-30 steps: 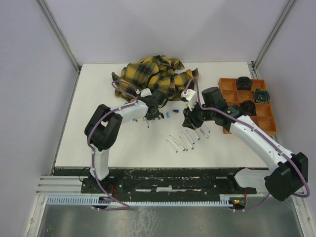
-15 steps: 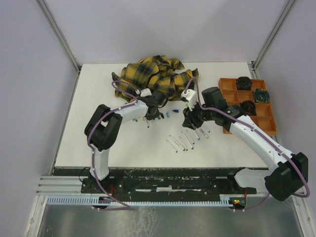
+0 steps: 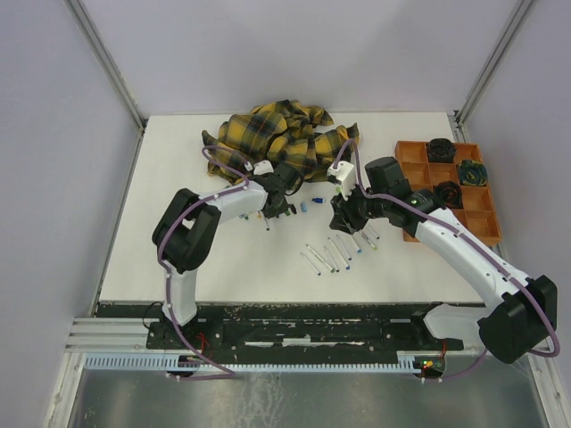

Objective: Open the pen caps
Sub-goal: Place the pen cap at the center of the board, then pick up the pen from the center of the board.

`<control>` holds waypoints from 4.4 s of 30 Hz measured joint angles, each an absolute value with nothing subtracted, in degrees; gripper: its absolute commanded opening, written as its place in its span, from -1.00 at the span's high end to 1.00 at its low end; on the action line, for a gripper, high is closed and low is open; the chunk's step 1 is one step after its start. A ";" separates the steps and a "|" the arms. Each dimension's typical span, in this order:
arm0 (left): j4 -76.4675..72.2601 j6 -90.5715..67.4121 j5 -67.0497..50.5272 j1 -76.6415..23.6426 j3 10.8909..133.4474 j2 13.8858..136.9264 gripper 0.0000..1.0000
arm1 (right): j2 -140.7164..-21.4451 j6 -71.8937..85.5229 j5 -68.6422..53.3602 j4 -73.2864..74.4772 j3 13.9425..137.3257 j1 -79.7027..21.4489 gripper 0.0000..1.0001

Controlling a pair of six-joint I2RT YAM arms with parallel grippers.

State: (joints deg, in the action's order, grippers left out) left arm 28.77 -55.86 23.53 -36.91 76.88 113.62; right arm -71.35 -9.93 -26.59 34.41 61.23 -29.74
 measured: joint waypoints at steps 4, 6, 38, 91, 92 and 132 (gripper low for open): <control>29.78 -55.86 23.57 -37.01 76.88 113.32 0.34 | -71.29 -9.93 -26.72 34.39 61.23 -29.61 0.15; 30.13 -55.86 23.62 -37.06 76.88 113.08 0.33 | -71.29 -9.93 -26.74 34.39 61.14 -29.61 0.15; 26.70 -48.51 25.43 -35.97 66.24 101.10 0.43 | -71.29 -9.93 -26.96 34.39 61.04 -29.43 0.15; -3.38 -46.52 10.85 -37.39 36.93 70.54 0.94 | -66.37 -9.93 -43.31 33.95 58.70 -28.25 0.14; -8.12 -46.11 8.64 -37.41 33.54 68.07 0.94 | -65.82 -9.89 -44.36 33.80 58.63 -28.05 0.14; -75.66 -29.50 4.47 -62.00 18.57 70.54 0.95 | -63.42 49.39 -62.78 -41.54 36.42 -20.84 -0.36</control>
